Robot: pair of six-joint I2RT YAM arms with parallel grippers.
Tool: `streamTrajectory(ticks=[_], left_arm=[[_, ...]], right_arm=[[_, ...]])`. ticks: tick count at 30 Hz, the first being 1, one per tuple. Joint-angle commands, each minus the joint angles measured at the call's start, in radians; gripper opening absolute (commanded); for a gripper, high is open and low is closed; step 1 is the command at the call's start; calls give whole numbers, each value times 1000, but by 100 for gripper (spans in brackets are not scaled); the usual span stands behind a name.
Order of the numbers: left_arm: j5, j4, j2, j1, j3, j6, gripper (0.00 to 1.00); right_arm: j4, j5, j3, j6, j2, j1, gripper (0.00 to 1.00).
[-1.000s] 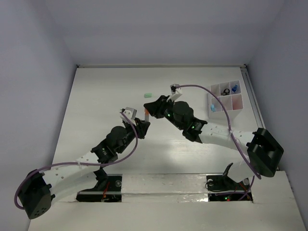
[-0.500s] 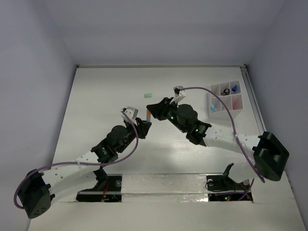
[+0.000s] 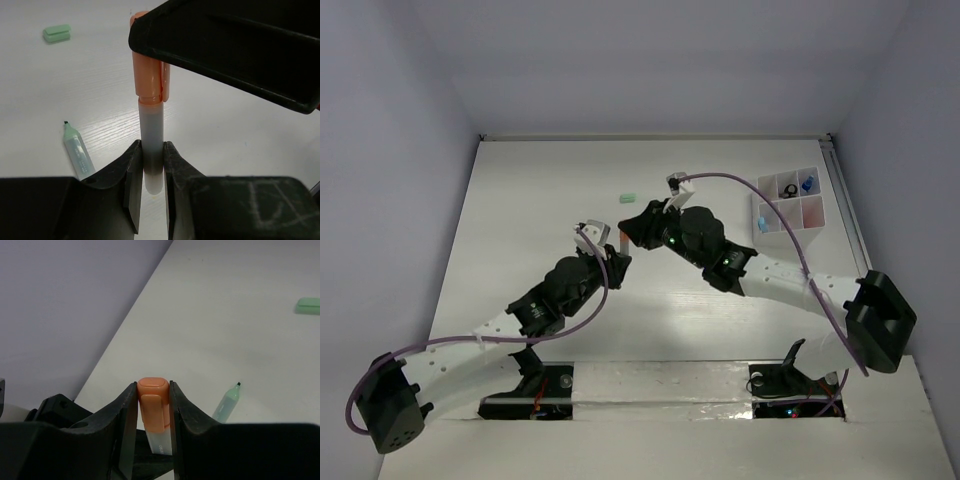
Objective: Sort the stationery into containers
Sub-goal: Close the pen cap on the pen.
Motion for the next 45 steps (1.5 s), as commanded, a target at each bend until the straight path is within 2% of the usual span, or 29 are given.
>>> streamTrajectory(ticks=[1, 7, 10, 17, 23, 29, 38, 45], left_arm=[[-94, 180, -40, 6, 117, 36, 0], [-117, 205, -33, -3, 137, 35, 0], [-92, 205, -43, -3, 166, 46, 0], [-51, 143, -51, -15, 205, 69, 0], [-103, 146, -28, -55, 208, 92, 0], [-143, 171, -11, -65, 260, 116, 0], [-134, 185, 64, -65, 448, 211, 0], [-88, 205, 151, -65, 579, 260, 0]], right_arm=[[-254, -219, 12, 5, -6, 49, 0], [-159, -248, -80, 29, -46, 49, 0], [-191, -275, -81, 12, -41, 49, 0], [-575, -223, 69, -155, -66, 49, 0], [-645, -226, 109, -167, -58, 38, 0], [-413, -275, -52, -84, -84, 38, 0], [-273, -340, -244, -21, -72, 47, 0], [-168, -343, -350, 48, -9, 124, 0]])
